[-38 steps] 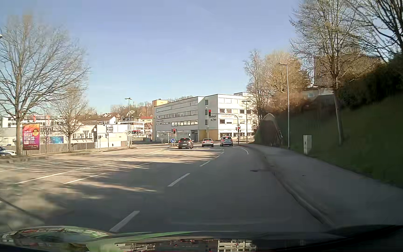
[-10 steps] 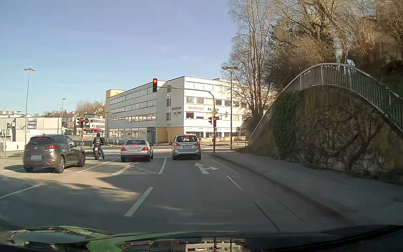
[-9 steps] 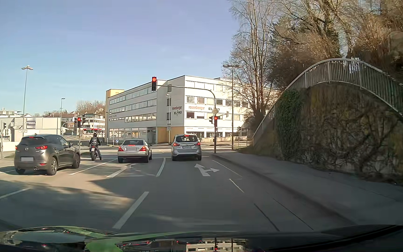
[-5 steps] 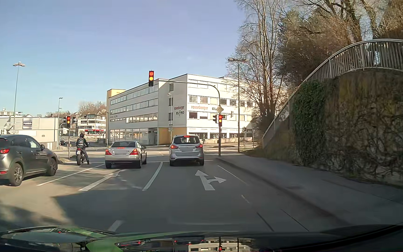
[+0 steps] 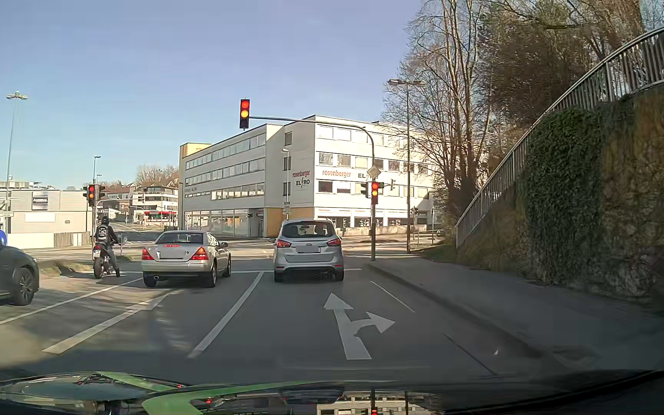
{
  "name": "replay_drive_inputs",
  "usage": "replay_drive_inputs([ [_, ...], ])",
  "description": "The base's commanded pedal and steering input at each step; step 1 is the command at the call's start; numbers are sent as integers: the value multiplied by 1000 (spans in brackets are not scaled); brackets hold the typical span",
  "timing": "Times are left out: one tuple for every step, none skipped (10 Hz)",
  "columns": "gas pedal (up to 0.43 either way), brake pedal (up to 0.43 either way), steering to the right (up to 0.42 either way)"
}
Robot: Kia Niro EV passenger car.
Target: Follow the waypoints while adhering to traffic rules and regulations
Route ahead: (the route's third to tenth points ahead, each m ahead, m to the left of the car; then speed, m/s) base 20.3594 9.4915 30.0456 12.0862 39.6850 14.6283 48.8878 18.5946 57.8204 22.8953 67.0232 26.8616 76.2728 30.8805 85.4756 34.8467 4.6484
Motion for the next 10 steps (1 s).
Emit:
replay_drive_inputs([
  [0,305,-36],
  [0,311,-36],
  [0,305,-37],
  [0,305,-38],
  [0,305,-38],
  [0,299,-38],
  [0,293,-38],
  [0,250,-38],
  [0,232,-38],
  [0,152,-38],
])
